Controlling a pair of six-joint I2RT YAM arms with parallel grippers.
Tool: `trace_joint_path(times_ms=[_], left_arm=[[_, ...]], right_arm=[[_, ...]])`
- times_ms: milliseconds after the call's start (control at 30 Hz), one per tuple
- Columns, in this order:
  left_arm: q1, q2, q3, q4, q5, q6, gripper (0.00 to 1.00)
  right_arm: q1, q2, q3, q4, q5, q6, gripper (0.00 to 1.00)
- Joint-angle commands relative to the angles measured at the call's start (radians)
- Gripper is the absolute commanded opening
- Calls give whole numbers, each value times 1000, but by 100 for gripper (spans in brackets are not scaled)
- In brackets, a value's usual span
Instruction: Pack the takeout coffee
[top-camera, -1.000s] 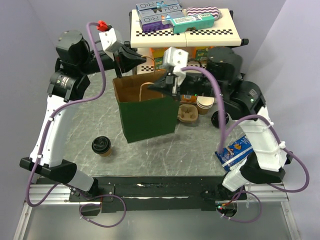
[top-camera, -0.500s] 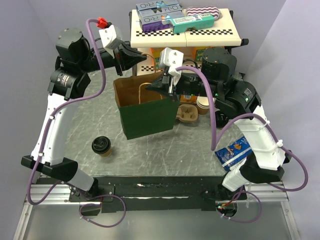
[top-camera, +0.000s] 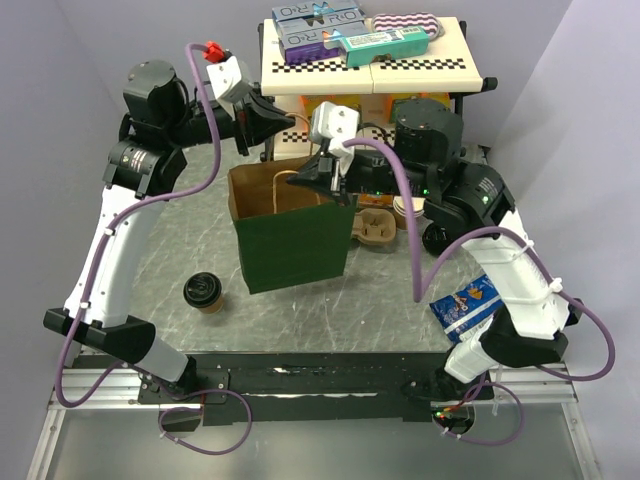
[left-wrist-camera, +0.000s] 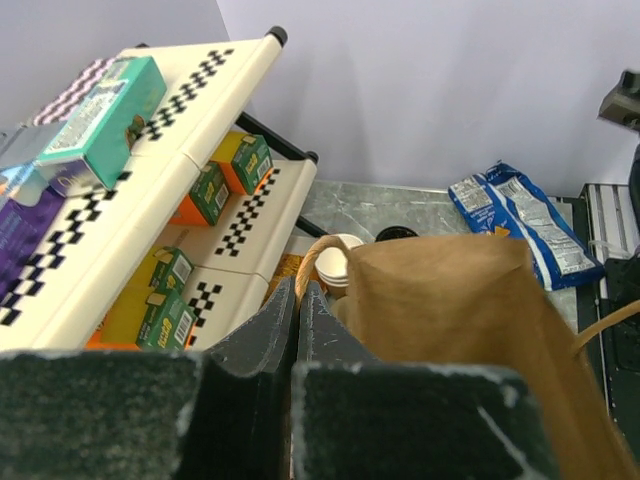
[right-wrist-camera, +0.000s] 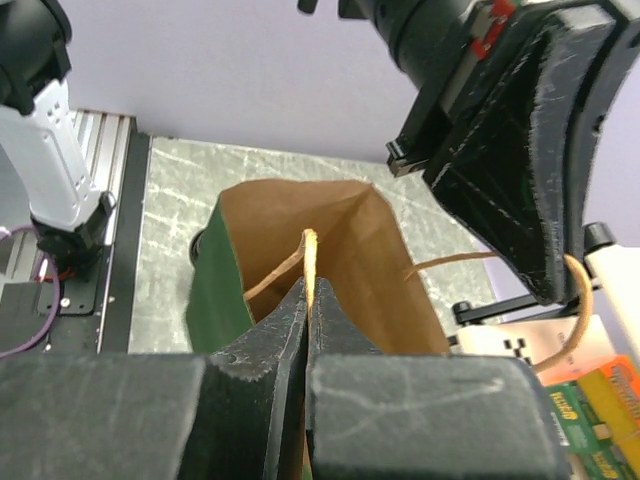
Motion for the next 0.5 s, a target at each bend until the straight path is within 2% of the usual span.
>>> trace_joint_path(times_ms=[0,167,233,267,300,333,367,400,433,467], left_arm=[[0,-37,-33,34,-1,13,1],[0,-54,-93,32,-16,37,1],[0,-62,-125,35,-31,40,9],[0,-65,-134,35,-38,45,19],[0,-74,-148,40,-62,45,53],[0,-80,-172,44,-74,41,65],[0,-86,-183,46,-91,33,74],[0,-95,-191,48,-107,27,86],[0,-101,-205,48,-128,16,90],[0,-106,-213,43,-133,7,91]], right_arm=[[8,-32,-36,35,-5,4,0],[8,-28,-63,35,-20,10,1],[8,-29,-82,38,-19,7,5],[8,-31,-106,39,-11,-4,17],[8,-32,-119,39,-5,-7,27],[8,-35,-129,41,8,-3,38],[8,-46,-143,50,59,14,67],[7,-52,-151,73,85,33,87],[8,-71,-159,87,102,48,100],[7,-78,-166,90,114,47,100]])
